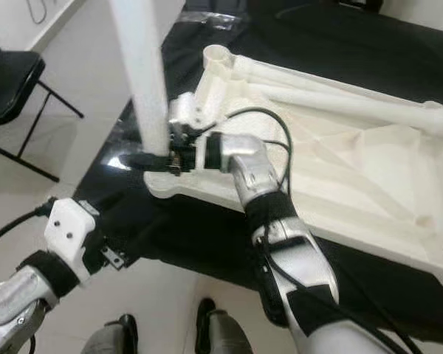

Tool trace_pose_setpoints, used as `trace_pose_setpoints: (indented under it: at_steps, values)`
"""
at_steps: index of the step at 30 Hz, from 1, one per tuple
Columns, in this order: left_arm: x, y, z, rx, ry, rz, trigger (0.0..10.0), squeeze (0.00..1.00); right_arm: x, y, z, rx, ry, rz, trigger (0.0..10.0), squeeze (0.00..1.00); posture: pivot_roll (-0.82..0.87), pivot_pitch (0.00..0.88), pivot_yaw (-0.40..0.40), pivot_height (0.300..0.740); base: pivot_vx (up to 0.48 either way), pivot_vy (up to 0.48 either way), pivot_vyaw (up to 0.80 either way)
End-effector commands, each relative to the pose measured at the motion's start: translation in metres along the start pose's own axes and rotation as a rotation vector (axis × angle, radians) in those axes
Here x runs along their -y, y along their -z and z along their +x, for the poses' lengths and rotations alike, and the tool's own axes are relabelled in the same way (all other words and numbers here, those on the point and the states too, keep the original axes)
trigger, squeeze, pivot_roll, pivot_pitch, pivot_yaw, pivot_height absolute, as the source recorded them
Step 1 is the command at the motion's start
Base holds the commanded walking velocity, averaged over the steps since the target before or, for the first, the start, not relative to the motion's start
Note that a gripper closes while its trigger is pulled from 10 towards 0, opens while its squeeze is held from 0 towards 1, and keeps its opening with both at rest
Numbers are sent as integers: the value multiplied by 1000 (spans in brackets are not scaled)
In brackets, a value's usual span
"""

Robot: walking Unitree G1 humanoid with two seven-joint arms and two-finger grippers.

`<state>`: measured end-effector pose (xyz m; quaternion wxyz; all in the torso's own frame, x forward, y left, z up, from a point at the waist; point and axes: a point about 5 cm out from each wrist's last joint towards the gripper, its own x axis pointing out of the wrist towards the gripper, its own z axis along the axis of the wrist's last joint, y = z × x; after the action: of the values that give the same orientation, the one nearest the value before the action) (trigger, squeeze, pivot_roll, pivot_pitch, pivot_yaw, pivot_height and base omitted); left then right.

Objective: Building children table

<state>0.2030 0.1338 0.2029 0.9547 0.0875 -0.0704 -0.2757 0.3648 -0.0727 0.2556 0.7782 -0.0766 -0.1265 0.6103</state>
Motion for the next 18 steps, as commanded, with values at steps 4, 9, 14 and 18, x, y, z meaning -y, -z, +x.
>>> trace_pose_setpoints:
  at_steps: [4,9,14,18]
  values:
    - [2,3,-8,-17,-1,-22,10000,0,-17,57,-26,-272,584,107,0,0,83,334,-139,740,0,0,0]
    - [0,7,-10,-26,-11,-39,10000,0,-60,72,-13,-350,747,157,0,0,84,317,-127,740,0,0,0]
    - [-2,6,-9,-20,-27,-30,10000,0,-51,64,1,-306,692,120,0,0,104,309,-137,740,0,0,0]
    - [-4,6,-11,-20,-46,-27,10000,0,-45,60,4,-295,691,113,10000,0,106,309,-141,740,0,0,0]
